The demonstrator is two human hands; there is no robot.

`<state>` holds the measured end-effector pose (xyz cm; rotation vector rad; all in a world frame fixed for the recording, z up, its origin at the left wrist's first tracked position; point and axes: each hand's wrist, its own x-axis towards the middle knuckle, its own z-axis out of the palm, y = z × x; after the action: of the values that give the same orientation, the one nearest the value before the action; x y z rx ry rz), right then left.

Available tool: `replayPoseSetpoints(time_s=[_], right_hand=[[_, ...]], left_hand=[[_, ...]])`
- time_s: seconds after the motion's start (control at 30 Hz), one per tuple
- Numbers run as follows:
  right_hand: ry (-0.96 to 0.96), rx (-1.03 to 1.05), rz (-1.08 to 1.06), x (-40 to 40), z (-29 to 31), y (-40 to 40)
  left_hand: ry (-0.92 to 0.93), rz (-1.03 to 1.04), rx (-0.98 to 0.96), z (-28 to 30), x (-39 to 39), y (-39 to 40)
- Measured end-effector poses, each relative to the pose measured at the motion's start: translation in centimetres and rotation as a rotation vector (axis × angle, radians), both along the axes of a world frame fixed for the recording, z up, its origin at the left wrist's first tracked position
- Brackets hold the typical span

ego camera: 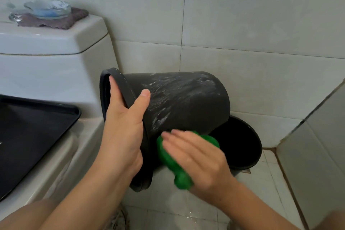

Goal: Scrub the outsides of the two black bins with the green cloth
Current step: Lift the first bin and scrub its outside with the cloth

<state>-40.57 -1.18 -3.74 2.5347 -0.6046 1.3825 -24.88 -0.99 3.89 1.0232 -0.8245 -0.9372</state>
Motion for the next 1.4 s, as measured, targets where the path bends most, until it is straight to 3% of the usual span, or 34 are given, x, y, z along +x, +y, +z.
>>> replayPoseSetpoints(time_s=[0.1, 0.23, 0.33, 0.6, 0.87, 1.03, 1.27, 1.4], right_hand=[[-0.142, 0.058, -0.037, 0.4, 0.4, -0.5], [0.02, 0.005, 0.077, 0.9, -1.2, 2.3], [0.041, -0.045, 0.028, 0.5, -0.7, 1.0], [-0.346, 0.266, -0.162, 0.2, 4.4, -2.2], [-0.13, 0.046, -0.015, 1.1, 3.4, -0.5], [-0.311, 0.189, -0.183, 0.1, 5.2, -3.2], [-0.177, 0.06, -0.02, 1.8, 2.6, 0.0], [-0.253, 0.05, -0.093, 0.6, 4.2, -1.5]], left_hand=[[-0.012, -0.007, -0.027, 0.2, 0.0, 0.1], [-0.02, 0.0, -0.007, 0.1, -0.2, 0.2], [-0.026, -0.04, -0.001, 0.0, 0.1, 0.1], [-0.144, -0.129, -0.107, 0.6, -1.2, 0.7], [-0.223, -0.1, -0.165, 0.8, -1.2, 0.8], [-0.274, -0.141, -0.202, 0.6, -1.3, 1.0], [-0.324, -0.095, -0.185, 0.3, -1.4, 0.8], [-0.366, -0.113, -0.22, 0.8, -1.4, 0.9]])
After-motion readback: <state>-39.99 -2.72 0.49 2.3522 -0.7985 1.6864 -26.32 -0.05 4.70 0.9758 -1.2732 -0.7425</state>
